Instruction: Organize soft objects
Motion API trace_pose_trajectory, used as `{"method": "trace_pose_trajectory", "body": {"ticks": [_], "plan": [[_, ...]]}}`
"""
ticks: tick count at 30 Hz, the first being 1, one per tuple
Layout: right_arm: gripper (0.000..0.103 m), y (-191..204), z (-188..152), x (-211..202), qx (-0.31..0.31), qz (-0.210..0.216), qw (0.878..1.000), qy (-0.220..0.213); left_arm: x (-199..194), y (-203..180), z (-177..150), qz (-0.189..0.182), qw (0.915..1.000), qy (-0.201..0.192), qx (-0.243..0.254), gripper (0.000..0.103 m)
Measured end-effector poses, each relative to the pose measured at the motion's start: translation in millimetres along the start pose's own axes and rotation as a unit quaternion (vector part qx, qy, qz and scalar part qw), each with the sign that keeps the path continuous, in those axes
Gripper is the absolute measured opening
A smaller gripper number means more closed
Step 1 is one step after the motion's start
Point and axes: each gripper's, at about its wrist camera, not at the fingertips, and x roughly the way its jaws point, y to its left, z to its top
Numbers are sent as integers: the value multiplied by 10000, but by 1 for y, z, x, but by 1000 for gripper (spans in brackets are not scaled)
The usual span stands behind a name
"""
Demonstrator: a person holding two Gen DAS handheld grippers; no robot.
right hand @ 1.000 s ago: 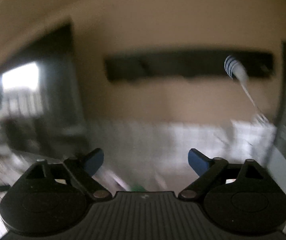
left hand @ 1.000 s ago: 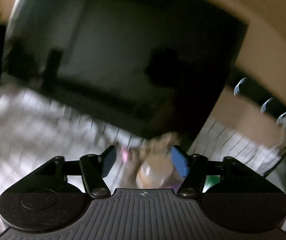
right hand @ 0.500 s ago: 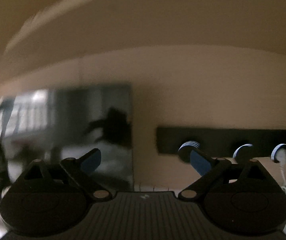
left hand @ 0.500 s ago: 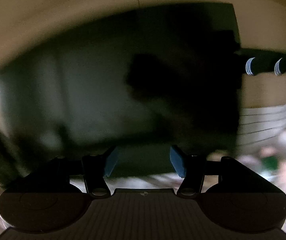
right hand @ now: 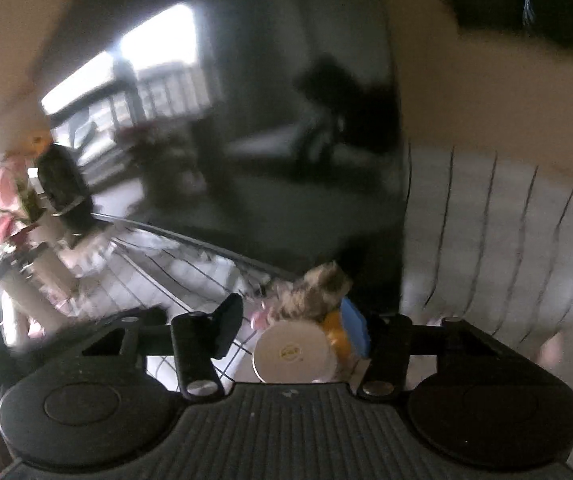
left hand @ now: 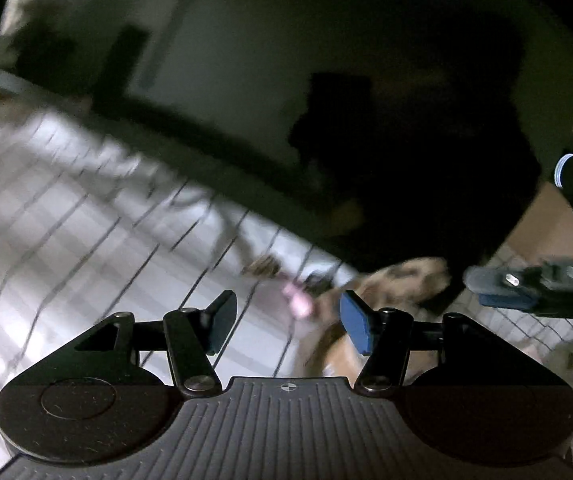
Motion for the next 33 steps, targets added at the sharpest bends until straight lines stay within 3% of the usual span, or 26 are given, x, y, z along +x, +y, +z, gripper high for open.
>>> {"method": "trace_pose_trajectory", "body": {"ticks": [6, 8, 10, 11, 12, 15, 18, 21, 24, 27, 28, 31, 33], "plan": [[54, -17, -11, 69, 823, -291, 9956, 331, -11, 45, -28, 266, 9980, 101, -558, 62], [51, -16, -13, 83, 868, -385, 9953, 195, -16, 57, -31, 324, 9971, 34, -694, 62], [40, -10, -13, 89, 629, -498, 9968, -26, -19, 64, -33, 381, 9964, -24, -751, 62], [22, -6, -13, 92, 491, -526, 9974, -80, -20, 67, -34, 397, 9963, -42, -764, 62], [10, -1, -12, 93, 323, -521, 9980, -124, -19, 68, -34, 397, 9962, -50, -779, 62], [10, 24, -10, 86, -239, -196, 9991, -294, -27, 71, -37, 311, 9959, -73, -841, 62], [9, 58, -22, 61, -825, 646, 9940, -298, -36, 79, -34, 400, 9948, -160, -925, 62], [9, 88, -51, 39, -1289, 1540, 9796, 100, -46, 89, -27, 512, 9930, -330, -1009, 62], [9, 107, -89, 31, -1692, 2109, 9602, 695, -51, 90, -17, 474, 9936, -389, -944, 62], [14, 115, -130, 36, -2275, 2196, 9392, 1335, -48, 76, -12, 305, 9974, -253, -593, 62], [15, 113, -138, 32, -2397, 2111, 9375, 1382, -44, 69, -12, 234, 9987, -168, -419, 62], [28, 97, -150, 10, -2691, 1808, 9390, 1144, -33, 43, -20, 84, 9992, 234, 299, 62], [37, 84, -153, 0, -2687, 1500, 9471, 906, -30, 33, -30, 138, 9965, 430, 705, 62]]}}
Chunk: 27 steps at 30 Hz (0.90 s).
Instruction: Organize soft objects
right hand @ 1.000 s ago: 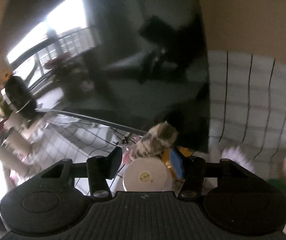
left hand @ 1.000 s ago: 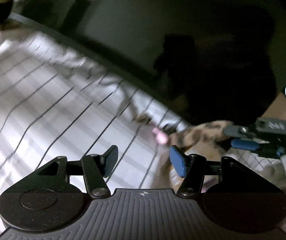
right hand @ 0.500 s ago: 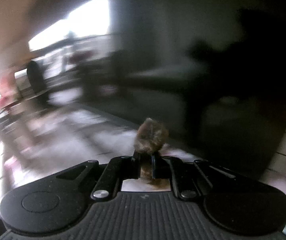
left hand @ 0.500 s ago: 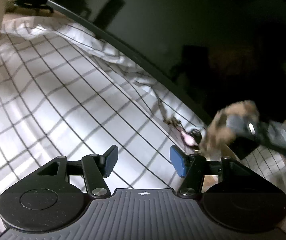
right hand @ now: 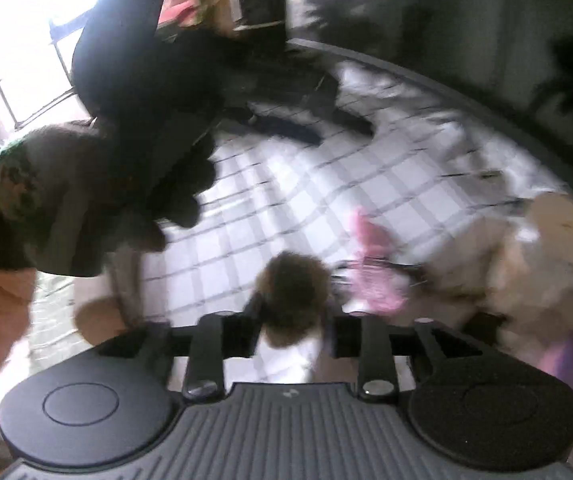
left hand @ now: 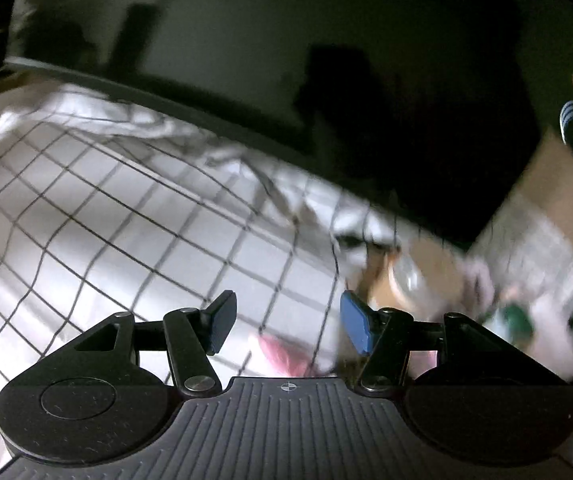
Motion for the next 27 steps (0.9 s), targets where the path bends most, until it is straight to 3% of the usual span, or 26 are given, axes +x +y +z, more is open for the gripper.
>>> {"method": "trace_pose_trajectory", "body": {"ticks": [2, 4, 7, 11, 13, 16, 20, 23, 27], "plan": [[40, -14, -12, -23, 143, -346, 9993, -75, -1, 0, -10, 83, 9999, 87, 17, 62], [48, -25, -18, -30, 377, -606, 9974, -86, -2, 9, -21, 130, 9993, 222, -265, 62], [49, -40, -34, -40, 809, -957, 9921, -16, -4, 17, -42, 283, 9974, 426, -514, 62], [51, -47, -42, -47, 959, -1004, 9901, -182, -6, 19, -70, 127, 9934, 580, -979, 62], [60, -45, -42, -55, 806, -981, 9913, -338, 0, 16, -80, 77, 9899, 677, -1247, 62], [64, -39, -40, -58, 596, -1292, 9890, -396, 6, 12, -90, 249, 9851, 672, -1560, 62], [64, -43, -45, -49, 750, -1576, 9841, -316, 2, 8, -92, 26, 9783, 367, -2040, 61], [64, -44, -50, -39, 848, -1663, 9822, -226, 6, -5, -88, 256, 9805, 190, -1940, 61], [64, -43, -54, -31, 821, -1791, 9803, -136, 18, -24, -84, 592, 9900, 309, -1240, 60]]}}
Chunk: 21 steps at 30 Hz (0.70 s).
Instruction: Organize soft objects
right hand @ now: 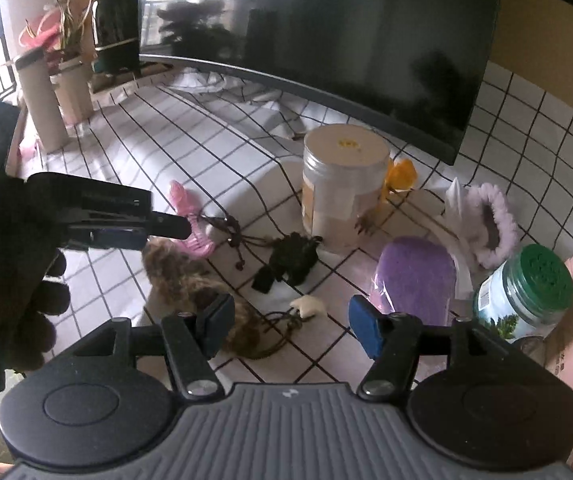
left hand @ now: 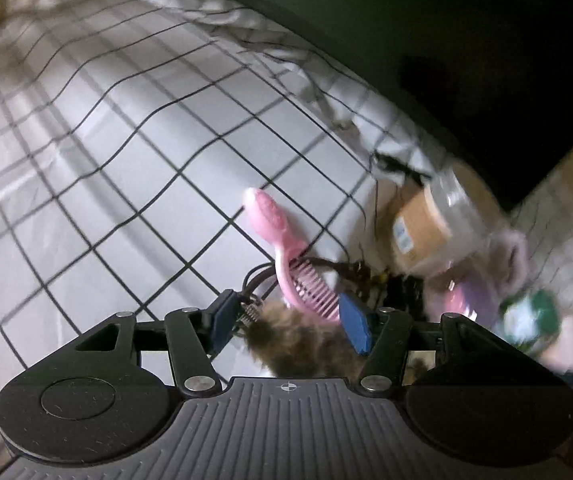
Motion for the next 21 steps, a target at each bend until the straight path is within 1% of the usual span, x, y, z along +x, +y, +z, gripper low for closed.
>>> {"method": "trace_pose_trajectory", "body": {"ticks": [2, 5, 6, 7, 8, 9, 10, 11, 13, 15, 16, 17, 18, 19, 20, 21], "plan": [[64, 0, -1, 0, -71, -86, 9999, -8, -4, 0, -3, 134, 9990, -11, 416, 58], [64, -2, -2, -3, -150, -156, 9998, -46, -18, 13, -6, 471, 9952, -199, 836, 59], [64, -2, -2, -1, -167, -148, 9997, -29, -23, 19, -5, 710, 9925, -301, 949, 59], [64, -1, 0, -1, -198, -141, 9997, -26, -26, 25, -4, 1025, 9883, -411, 1056, 58], [64, 1, 1, 1, -275, -132, 9995, -40, -30, 30, -2, 1399, 9819, -541, 1155, 57], [64, 7, 4, 2, -429, -95, 9990, -80, -34, 37, 1, 1679, 9768, -644, 1167, 57], [64, 13, 7, 3, -588, -48, 9982, -125, -40, 44, 4, 1806, 9752, -732, 1051, 56], [64, 19, 11, 5, -774, 21, 9968, -173, -48, 52, 7, 1762, 9773, -812, 851, 56], [61, 36, 20, 12, -1196, 175, 9922, -296, -63, 63, 10, 1517, 9832, -924, 414, 56], [49, 50, 30, 23, -1517, 293, 9870, -438, -75, 70, 3, 1347, 9863, -946, 92, 56], [46, 55, 37, 32, -1582, 395, 9856, -451, -79, 73, -2, 1284, 9875, -917, -7, 56], [40, 59, 42, 41, -1585, 494, 9853, -408, -83, 75, -9, 1183, 9891, -868, -138, 56], [38, 63, 48, 52, -1547, 605, 9856, -300, -84, 76, -15, 1055, 9907, -811, -274, 56], [38, 67, 53, 63, -1501, 692, 9861, -164, -85, 78, -20, 857, 9924, -743, -468, 56], [38, 71, 56, 76, -1471, 773, 9861, 22, -86, 82, -26, 551, 9936, -661, -728, 56], [38, 75, 56, 86, -1478, 807, 9856, 175, -85, 85, -32, 107, 9931, -527, -1040, 56]]}}
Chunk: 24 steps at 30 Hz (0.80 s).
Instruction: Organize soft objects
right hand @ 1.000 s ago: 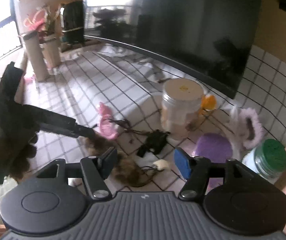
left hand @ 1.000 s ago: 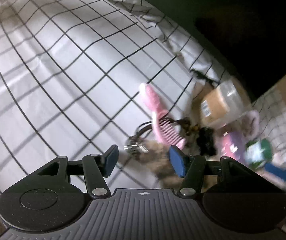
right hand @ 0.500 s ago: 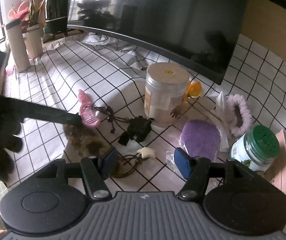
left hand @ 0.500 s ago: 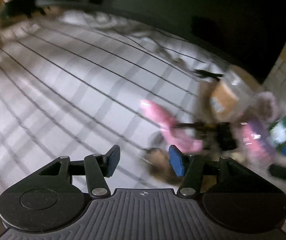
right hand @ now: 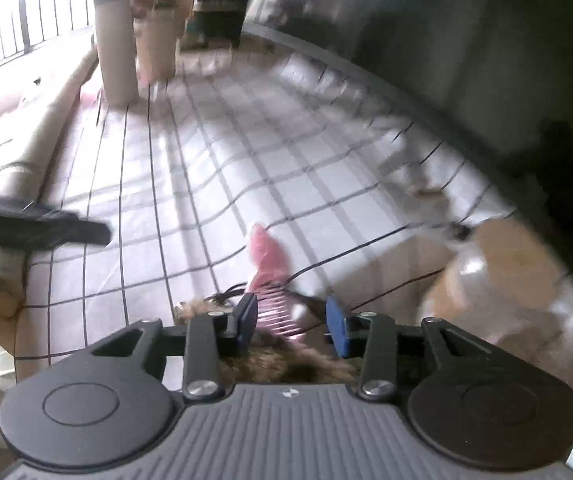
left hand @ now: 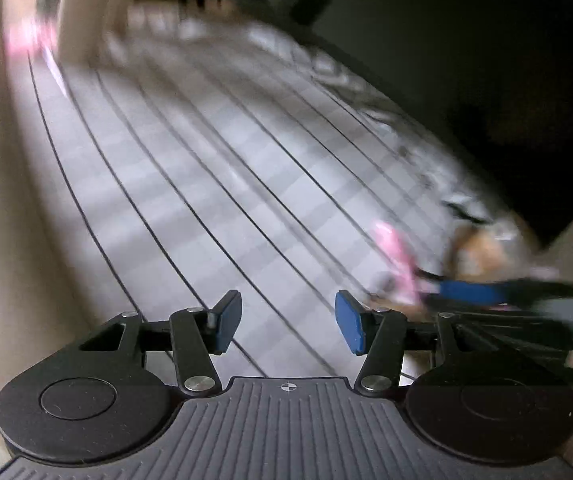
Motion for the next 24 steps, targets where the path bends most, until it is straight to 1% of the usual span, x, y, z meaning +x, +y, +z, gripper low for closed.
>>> {"method": "trace_pose_trajectory", "body": {"ticks": [2, 3, 5, 6, 7, 8, 9, 10, 11, 12, 14, 15, 17, 18, 19, 21, 22, 24], "plan": [[38, 3, -2, 17, 29, 32, 9996, 264, 8, 2, -9, -576, 9969, 284, -455, 56], [37, 4, -5, 22, 95, 89, 9993, 342, 12, 2, -13, -706, 9950, 366, -597, 56], [32, 8, -11, 22, 196, 131, 9991, 346, 19, -4, -18, -738, 9935, 466, -726, 56], [27, 10, -13, 20, 217, 155, 9990, 371, 21, -6, -19, -730, 9935, 491, -728, 56], [20, 9, -14, 17, 338, 249, 9983, 395, 22, -8, -18, -737, 9935, 496, -716, 56], [6, 6, -14, 8, 577, 445, 9967, 357, 23, -12, -19, -759, 9934, 497, -704, 56], [6, 0, -14, -5, 879, 694, 9934, 242, 24, -15, -18, -794, 9932, 507, -687, 56], [6, -7, -15, -22, 1188, 848, 9893, 13, 25, -17, -20, -806, 9932, 516, -659, 56], [6, -13, -17, -41, 1424, 921, 9851, -277, 27, -20, -19, -784, 9936, 535, -620, 56], [6, -17, -17, -55, 1523, 911, 9828, -508, 29, -23, -19, -761, 9937, 547, -617, 56], [6, -23, -19, -80, 1518, 658, 9826, -845, 35, -27, -17, -822, 9922, 586, -729, 56], [6, -25, -20, -88, 1468, 462, 9837, -932, 37, -29, -16, -873, 9913, 595, -781, 56], [6, -29, -26, -99, 1404, 206, 9852, -961, 39, -38, -15, -1013, 9902, 582, -767, 56], [6, -30, -31, -102, 1435, 164, 9854, -904, 41, -45, -13, -1074, 9903, 584, -658, 56], [6, -33, -36, -101, 1490, 139, 9861, -722, 42, -51, -12, -1092, 9909, 591, -518, 56], [6, -38, -50, -88, 1549, 15, 9879, -91, 44, -67, -12, -1010, 9930, 609, -112, 56], [6, -37, -60, -77, 1428, -105, 9889, 393, 46, -74, -12, -940, 9936, 615, 67, 56], [9, -33, -83, -63, 1259, -425, 9864, 966, 49, -86, -14, -837, 9937, 625, 413, 56]]}}
